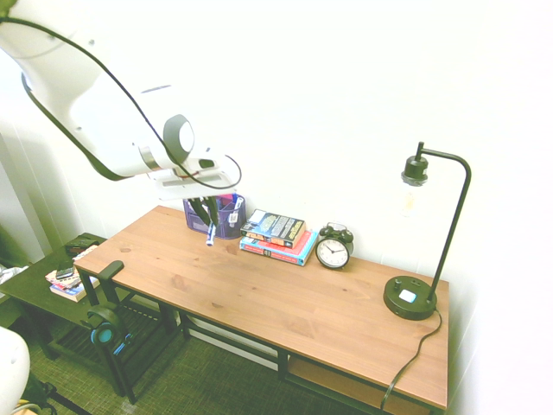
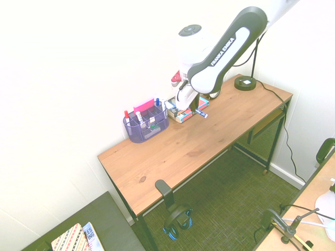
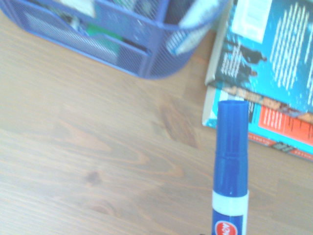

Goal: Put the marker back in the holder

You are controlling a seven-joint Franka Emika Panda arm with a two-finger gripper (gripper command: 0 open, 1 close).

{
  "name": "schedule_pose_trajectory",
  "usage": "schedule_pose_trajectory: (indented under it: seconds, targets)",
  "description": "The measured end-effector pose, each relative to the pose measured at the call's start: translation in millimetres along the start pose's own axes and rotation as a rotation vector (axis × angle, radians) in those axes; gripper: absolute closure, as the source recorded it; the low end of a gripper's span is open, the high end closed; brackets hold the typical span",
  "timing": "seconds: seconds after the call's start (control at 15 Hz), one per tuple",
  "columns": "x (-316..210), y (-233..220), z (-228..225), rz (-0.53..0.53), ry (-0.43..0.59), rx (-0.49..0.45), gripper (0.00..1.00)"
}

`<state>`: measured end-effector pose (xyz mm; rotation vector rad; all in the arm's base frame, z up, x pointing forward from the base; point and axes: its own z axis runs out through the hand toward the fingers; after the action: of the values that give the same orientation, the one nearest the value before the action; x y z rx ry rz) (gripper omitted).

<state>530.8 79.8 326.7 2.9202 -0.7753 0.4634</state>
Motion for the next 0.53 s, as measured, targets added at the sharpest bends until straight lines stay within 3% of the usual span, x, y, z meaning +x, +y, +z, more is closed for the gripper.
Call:
schedule_pose_trajectory:
  seconds: [0.27, 0.53]
  targets:
    - [-26.2, -43.7, -39.2, 0.0, 0.113, 0.054, 1.0]
    - [-12.4, -90.9, -54.5, 0.056, 0.286, 0.175, 1.0]
